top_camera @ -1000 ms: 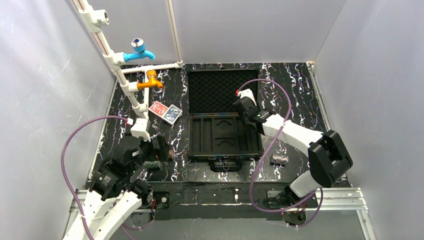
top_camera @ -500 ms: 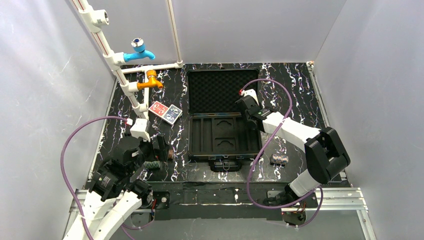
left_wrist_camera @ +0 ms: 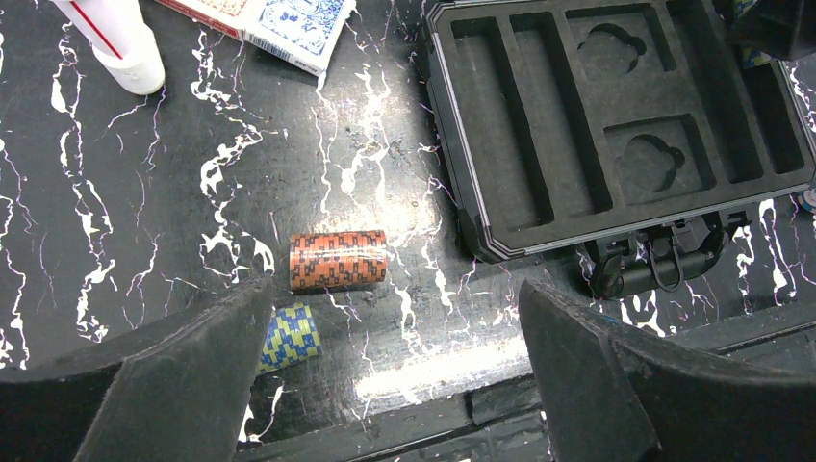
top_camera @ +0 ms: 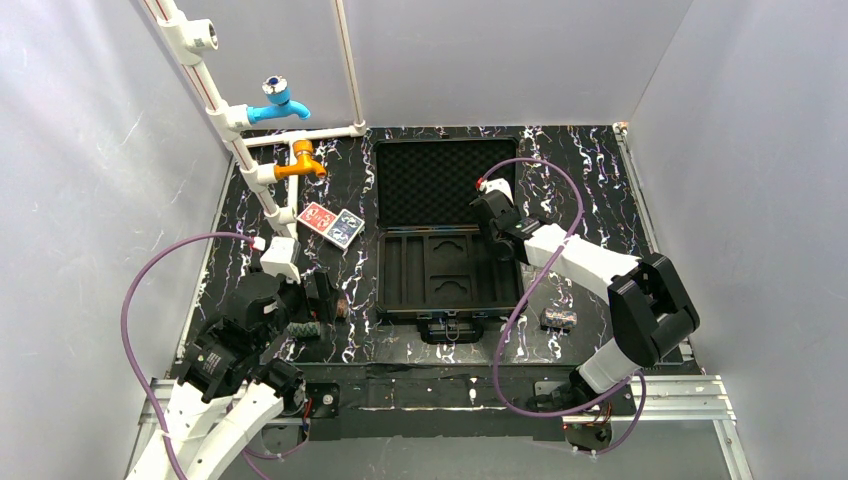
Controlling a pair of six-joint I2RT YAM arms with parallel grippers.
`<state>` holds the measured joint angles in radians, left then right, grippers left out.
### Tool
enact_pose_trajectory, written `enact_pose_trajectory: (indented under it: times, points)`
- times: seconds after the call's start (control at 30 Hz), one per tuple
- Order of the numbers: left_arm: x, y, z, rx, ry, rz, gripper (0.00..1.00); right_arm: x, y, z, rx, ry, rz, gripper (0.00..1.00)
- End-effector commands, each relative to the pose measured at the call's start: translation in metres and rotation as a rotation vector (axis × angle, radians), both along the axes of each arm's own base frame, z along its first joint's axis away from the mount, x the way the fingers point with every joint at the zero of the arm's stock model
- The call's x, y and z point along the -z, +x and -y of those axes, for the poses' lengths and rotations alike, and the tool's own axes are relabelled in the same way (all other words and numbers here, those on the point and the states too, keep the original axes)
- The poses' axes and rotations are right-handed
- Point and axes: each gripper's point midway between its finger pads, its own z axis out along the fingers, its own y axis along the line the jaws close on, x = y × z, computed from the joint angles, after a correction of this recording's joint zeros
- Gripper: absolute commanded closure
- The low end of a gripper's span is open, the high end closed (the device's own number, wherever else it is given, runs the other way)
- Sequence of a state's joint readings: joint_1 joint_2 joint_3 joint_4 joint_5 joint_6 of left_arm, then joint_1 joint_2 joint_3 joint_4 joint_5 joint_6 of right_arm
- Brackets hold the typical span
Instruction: Pack up texas hold em set
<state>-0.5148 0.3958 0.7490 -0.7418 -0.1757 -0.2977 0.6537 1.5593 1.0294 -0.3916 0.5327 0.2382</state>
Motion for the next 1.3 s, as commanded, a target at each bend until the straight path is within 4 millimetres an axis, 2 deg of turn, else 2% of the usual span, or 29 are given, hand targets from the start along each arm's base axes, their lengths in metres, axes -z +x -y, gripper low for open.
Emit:
enact_pose_trajectory:
  times: [0.0,0.13,0.3,0.43,0.7,0.77,0.93,1.0,1.03,1.07,1.13,1.2,1.27]
  points:
    - [-0.006,0.0,-0.001,0.003,0.012,0.006,0.01,-0.021,0.017,-0.006,0.031,0.053,0.082,0.62]
    - [-0.006,0.0,-0.001,0.003,0.011,0.008,0.01,-0.024,0.014,-0.004,0.041,0.055,0.081,0.43]
    - [-0.007,-0.001,-0.001,0.005,0.01,0.009,0.01,-0.031,0.013,0.0,0.056,0.054,0.094,0.33]
    - [-0.007,-0.001,-0.001,0.006,0.009,0.009,0.01,-0.04,0.011,0.002,0.06,0.063,0.104,0.31]
    - [-0.008,-0.001,-0.001,0.006,0.004,0.015,0.01,-0.051,-0.005,0.007,0.054,0.103,0.103,0.37]
    - [-0.008,-0.002,-0.001,0.006,0.003,0.016,0.01,-0.048,-0.01,0.008,0.052,0.114,0.094,0.41]
    - [-0.008,-0.002,-0.001,0.006,0.003,0.016,0.01,-0.03,-0.02,0.007,0.053,0.136,0.05,0.59]
    - [-0.008,-0.002,-0.002,0.005,0.001,0.018,0.01,-0.019,-0.029,0.006,0.056,0.142,-0.003,0.6]
    - [-0.008,-0.002,-0.002,0.003,0.001,0.019,0.01,-0.016,-0.032,0.006,0.06,0.144,-0.018,0.58]
    - [-0.009,-0.002,-0.002,0.003,0.0,0.021,0.01,-0.012,-0.039,0.009,0.059,0.152,-0.029,0.51]
    - [-0.009,-0.003,-0.001,0.007,-0.003,0.018,0.01,-0.017,-0.048,0.014,0.065,0.153,-0.038,0.44]
    - [-0.008,-0.002,-0.001,0.007,-0.002,0.016,0.01,-0.025,-0.054,0.023,0.083,0.139,-0.033,0.3]
    - [-0.007,-0.002,0.001,0.013,-0.002,0.01,0.01,-0.036,-0.065,0.036,0.098,0.13,-0.015,0.11]
